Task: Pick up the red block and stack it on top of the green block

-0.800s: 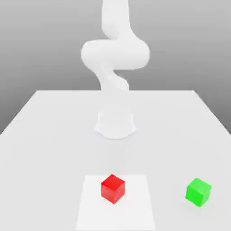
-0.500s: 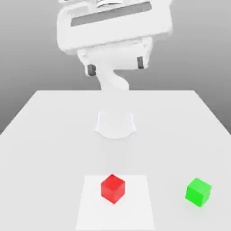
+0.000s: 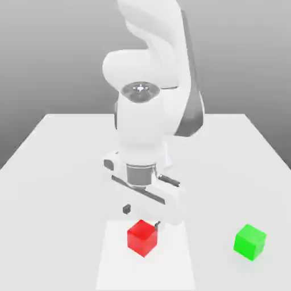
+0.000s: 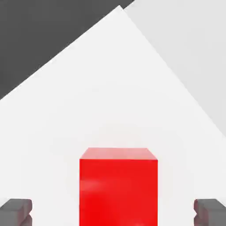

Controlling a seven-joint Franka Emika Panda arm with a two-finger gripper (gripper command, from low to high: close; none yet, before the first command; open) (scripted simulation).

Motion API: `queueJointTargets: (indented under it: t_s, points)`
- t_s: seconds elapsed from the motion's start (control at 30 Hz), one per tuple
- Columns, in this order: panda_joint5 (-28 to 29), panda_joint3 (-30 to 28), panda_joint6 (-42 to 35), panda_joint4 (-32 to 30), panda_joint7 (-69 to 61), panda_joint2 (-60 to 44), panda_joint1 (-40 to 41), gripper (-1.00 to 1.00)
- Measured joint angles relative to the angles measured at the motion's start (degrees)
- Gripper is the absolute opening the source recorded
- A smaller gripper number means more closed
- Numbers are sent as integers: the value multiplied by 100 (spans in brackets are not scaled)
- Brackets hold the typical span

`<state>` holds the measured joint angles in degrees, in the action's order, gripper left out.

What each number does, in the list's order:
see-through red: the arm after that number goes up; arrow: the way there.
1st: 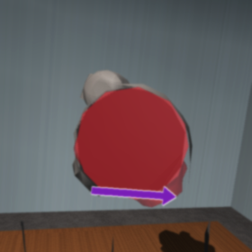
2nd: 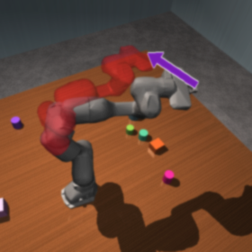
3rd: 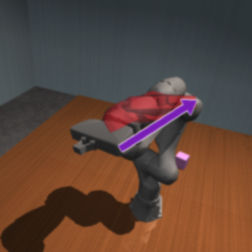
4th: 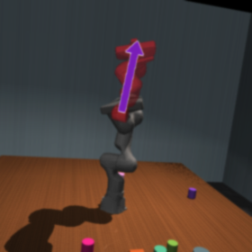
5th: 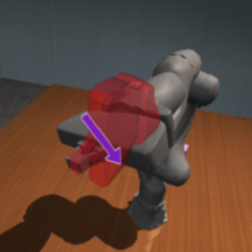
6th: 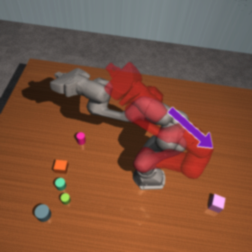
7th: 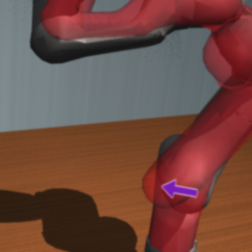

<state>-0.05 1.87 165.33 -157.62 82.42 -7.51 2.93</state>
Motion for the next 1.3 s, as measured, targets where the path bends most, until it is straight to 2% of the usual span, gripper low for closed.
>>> queueJointTargets:
  t_s: [0.1, 0.13, 0.37, 0.67, 1.3]
  points:
    - [62, -74, 430, 59, 56, -500, -60, 0]
    - [86, -103, 551, 74, 79, -641, -84, -100]
    - [94, -103, 578, 77, 87, -662, -82, -100]
    - [20, 32, -532, -75, -108, 596, -63, -100]
    - [197, 1323, -1470, 1011, -4722, 421, -1751, -100]
